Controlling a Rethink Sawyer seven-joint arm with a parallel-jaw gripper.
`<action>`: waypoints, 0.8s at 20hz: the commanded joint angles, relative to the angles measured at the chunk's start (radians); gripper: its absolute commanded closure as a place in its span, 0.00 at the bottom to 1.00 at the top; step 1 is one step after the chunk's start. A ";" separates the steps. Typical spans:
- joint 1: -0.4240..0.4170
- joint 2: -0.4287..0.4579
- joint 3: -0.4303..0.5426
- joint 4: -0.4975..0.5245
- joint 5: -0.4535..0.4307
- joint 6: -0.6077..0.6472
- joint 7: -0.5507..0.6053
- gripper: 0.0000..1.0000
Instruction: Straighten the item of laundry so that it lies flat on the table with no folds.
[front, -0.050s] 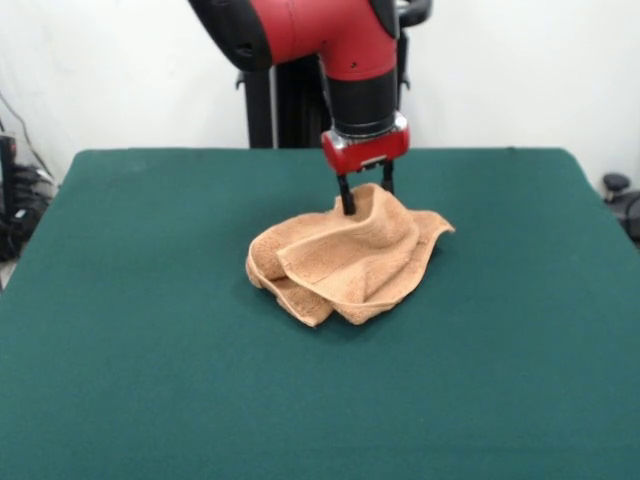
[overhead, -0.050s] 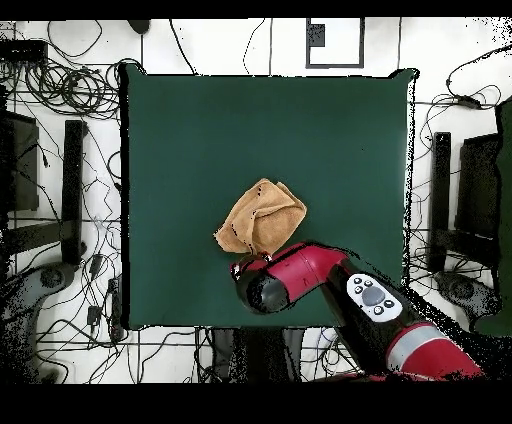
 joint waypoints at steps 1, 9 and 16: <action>0.025 0.004 0.053 -0.019 -0.053 0.036 -0.101 0.00; 0.024 0.001 0.057 -0.016 -0.054 0.034 -0.104 1.00; 0.006 0.006 0.061 -0.012 -0.054 0.031 -0.111 1.00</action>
